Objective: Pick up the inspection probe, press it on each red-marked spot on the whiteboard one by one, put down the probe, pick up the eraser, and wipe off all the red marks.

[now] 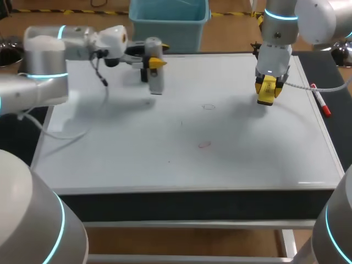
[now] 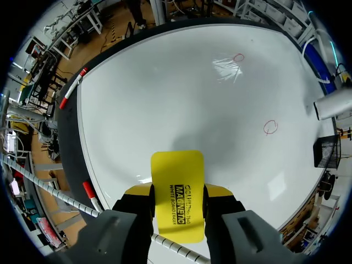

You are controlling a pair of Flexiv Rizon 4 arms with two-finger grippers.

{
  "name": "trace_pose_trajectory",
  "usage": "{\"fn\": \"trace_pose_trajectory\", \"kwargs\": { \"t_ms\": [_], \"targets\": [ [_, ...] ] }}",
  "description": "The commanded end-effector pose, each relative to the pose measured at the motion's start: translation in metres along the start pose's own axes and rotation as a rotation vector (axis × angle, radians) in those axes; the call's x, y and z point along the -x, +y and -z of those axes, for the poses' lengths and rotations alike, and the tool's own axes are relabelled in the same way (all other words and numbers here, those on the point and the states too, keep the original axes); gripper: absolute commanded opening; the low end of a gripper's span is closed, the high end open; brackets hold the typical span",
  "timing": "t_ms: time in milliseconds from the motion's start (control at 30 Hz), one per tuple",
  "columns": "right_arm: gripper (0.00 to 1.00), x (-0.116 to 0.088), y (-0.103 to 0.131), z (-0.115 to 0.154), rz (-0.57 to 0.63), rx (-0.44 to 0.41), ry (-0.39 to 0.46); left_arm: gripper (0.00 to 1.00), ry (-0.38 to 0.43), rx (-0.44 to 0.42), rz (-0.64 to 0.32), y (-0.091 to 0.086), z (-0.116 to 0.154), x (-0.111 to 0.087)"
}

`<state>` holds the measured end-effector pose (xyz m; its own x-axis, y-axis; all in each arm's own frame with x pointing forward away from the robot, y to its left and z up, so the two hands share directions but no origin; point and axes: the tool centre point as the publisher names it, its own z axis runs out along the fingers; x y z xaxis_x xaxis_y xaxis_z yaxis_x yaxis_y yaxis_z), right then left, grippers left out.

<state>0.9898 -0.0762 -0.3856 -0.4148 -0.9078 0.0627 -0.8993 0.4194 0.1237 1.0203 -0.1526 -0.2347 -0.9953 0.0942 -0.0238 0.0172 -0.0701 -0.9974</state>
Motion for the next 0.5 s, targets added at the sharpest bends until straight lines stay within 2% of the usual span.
{"fn": "trace_pose_trajectory", "kwargs": {
  "t_ms": [33, 500],
  "targets": [
    [0.0, 0.0, -0.001, 0.001, 0.002, 0.0, 0.003, 0.0, -0.169, -0.004, -0.005, -0.005, 0.032, -0.016],
    [0.0, 0.0, -0.001, 0.001, 0.002, 0.0, 0.003, 0.0, -0.242, -0.014, -0.027, -0.011, 0.089, -0.014]
  ]
}}
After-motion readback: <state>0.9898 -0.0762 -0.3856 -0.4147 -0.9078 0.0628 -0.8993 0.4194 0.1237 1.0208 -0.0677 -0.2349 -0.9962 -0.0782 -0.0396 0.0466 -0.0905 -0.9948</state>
